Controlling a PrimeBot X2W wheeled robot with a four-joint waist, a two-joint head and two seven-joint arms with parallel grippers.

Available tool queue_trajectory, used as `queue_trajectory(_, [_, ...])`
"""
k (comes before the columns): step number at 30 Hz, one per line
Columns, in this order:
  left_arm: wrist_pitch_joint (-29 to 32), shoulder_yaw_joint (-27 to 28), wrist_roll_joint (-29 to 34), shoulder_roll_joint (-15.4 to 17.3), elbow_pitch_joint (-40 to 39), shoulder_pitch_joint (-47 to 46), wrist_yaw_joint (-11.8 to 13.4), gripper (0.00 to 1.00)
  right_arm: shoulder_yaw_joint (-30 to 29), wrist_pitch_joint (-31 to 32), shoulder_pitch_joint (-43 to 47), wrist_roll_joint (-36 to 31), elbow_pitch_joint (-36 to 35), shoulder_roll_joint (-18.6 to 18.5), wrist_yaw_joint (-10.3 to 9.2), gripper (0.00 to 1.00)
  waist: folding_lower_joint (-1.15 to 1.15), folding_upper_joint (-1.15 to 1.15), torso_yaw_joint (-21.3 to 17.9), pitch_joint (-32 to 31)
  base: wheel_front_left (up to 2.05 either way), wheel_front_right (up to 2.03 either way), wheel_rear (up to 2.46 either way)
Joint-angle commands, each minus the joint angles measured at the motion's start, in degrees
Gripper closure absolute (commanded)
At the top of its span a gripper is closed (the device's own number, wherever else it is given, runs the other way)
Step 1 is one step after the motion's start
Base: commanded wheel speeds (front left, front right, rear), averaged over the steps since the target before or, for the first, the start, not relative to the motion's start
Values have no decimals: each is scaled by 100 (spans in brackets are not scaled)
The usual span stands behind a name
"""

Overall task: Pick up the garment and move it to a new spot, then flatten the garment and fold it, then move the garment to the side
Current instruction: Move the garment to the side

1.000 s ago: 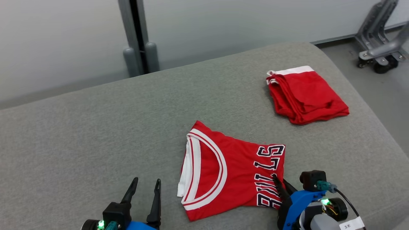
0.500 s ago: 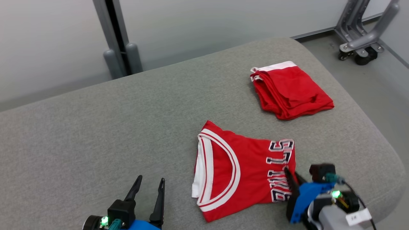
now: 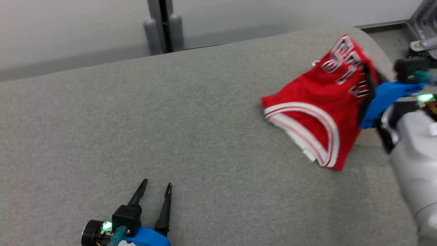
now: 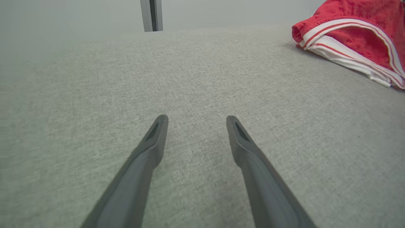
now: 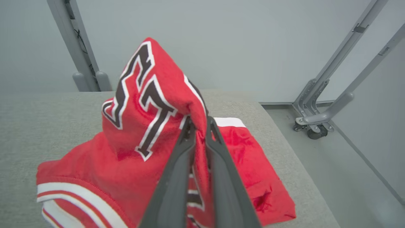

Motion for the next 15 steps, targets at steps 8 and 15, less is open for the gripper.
queue_trajectory(8, [-25, 54, 102, 82, 22, -225, -57, 0, -1992, 430, -1, -1400, -110, -965, -2, 3, -1, 0, 371, 217, 0, 0, 0])
queue_trajectory(15, [-24, 171, 88, 66, 7, -258, -64, 0, -3705, 570, 483, -2907, -1274, -161, -2, 0, -1, 0, 374, 206, 0, 0, 0])
